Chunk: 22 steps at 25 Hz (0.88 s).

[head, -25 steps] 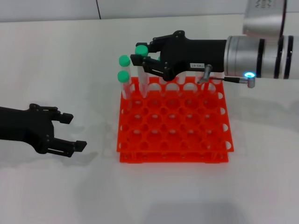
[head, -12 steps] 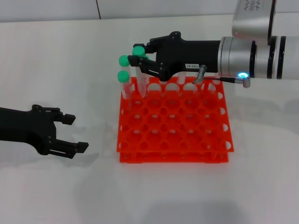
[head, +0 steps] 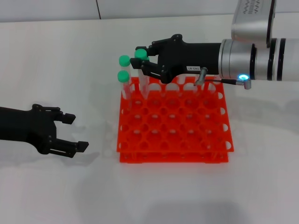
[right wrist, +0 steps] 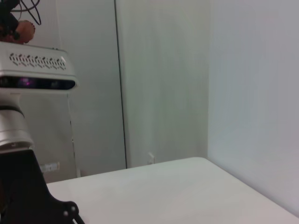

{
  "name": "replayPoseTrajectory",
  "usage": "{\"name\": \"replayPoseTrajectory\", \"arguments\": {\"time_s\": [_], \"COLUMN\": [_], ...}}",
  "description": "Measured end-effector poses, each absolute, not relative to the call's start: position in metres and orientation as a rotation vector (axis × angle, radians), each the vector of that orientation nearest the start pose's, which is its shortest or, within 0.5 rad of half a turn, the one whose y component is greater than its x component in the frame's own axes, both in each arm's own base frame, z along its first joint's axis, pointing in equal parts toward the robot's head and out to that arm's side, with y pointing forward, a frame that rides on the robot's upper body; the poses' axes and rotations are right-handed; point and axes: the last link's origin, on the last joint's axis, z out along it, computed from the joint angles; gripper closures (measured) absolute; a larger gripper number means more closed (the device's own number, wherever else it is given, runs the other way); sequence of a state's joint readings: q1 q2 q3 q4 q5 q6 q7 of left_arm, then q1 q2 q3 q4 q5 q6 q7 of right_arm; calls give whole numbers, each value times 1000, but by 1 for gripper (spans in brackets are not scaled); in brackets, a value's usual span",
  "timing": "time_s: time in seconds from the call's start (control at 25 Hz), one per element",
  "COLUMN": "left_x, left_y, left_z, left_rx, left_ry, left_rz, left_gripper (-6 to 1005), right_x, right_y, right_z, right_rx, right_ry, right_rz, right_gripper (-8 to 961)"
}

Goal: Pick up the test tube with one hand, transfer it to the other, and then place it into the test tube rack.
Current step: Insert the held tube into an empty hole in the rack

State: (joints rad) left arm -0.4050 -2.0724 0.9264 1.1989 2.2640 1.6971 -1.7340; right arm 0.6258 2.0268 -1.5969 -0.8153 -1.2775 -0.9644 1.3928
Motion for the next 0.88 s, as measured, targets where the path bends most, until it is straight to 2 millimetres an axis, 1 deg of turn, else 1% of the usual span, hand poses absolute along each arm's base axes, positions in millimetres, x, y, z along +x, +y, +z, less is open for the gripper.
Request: {"name": "replayPoseTrajectory", "arguments": {"time_s": [0.88], "left_x": [-262], "left_y": [310], "left_z": [38], "left_rx": [-2882], "left_ry": [-604], "left_rz": [-62], "left_gripper": [131], "right_x": [145], "right_y": [384], "right_z": [-61], "right_rx": [-2708], "right_ry": [269], "right_rz": [693], "right_gripper": [690]}}
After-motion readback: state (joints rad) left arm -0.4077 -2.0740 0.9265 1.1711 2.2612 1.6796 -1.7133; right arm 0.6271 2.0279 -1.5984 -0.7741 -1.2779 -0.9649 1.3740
